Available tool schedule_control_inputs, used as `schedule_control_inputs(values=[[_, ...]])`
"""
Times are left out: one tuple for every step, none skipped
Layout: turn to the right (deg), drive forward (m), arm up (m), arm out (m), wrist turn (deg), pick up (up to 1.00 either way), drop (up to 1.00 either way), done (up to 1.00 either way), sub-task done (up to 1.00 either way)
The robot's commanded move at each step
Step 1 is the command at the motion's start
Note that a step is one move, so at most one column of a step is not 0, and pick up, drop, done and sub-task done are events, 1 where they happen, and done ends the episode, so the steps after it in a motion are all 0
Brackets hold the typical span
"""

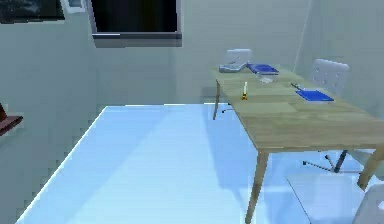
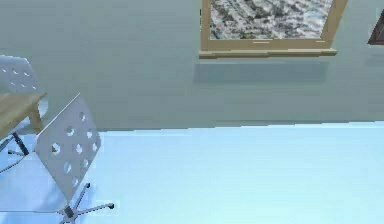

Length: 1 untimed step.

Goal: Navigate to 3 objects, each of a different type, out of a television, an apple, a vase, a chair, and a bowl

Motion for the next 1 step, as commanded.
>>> schedule_control_inputs(values=[[-6.0,0.0,0.0,0.0,0.0,0.0,0.0,0.0,0.0]])
